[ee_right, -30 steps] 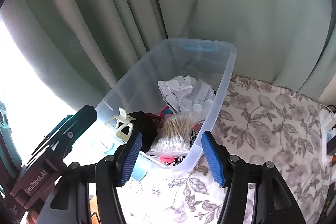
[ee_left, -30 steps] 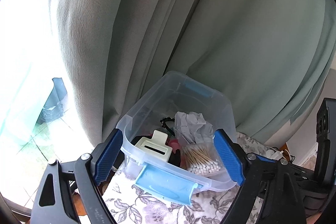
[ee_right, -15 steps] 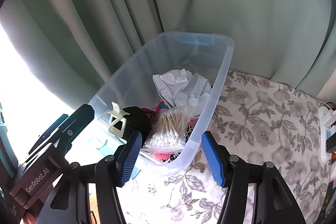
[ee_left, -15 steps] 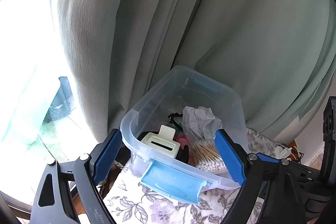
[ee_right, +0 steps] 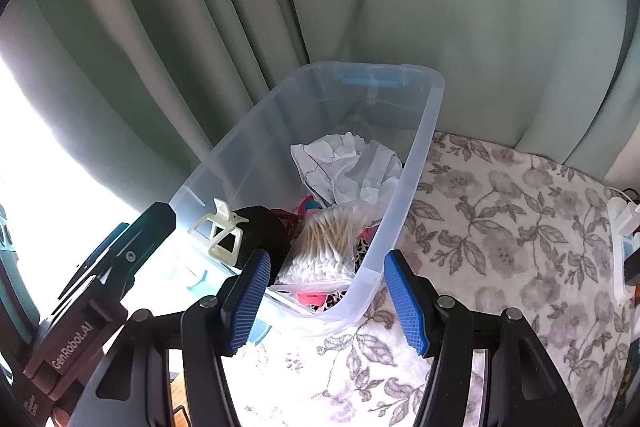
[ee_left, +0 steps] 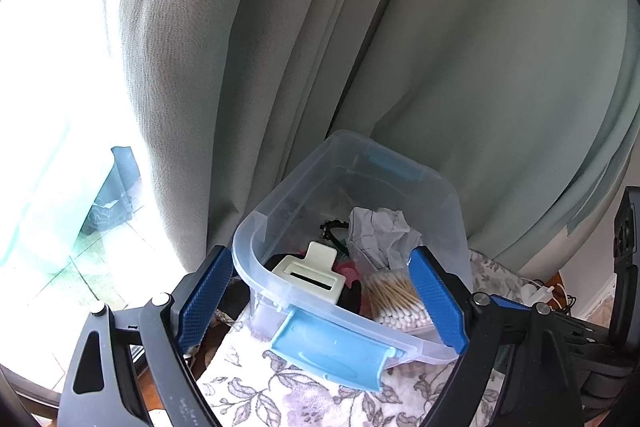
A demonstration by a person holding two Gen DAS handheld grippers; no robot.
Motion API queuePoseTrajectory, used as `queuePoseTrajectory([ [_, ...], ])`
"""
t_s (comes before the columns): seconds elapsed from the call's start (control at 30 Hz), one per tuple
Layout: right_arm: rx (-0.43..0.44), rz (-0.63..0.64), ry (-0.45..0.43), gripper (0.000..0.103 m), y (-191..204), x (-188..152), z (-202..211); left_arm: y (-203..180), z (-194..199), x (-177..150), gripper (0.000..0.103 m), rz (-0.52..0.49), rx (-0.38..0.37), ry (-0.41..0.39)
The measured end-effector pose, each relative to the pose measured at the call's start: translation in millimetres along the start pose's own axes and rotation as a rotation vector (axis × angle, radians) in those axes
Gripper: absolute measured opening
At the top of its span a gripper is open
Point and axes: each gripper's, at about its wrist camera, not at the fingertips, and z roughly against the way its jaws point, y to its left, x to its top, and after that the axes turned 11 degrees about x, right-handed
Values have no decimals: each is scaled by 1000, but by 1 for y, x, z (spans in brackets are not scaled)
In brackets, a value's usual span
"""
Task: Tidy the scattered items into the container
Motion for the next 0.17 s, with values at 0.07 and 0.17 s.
queuePoseTrajectory([
  [0.07, 4, -1, 1, 64, 0, -1, 0, 0, 1, 0, 90, 2, 7, -3],
  [0.17, 4, 4, 2, 64, 2, -1, 1, -1, 4, -1, 90, 0, 26, -15],
])
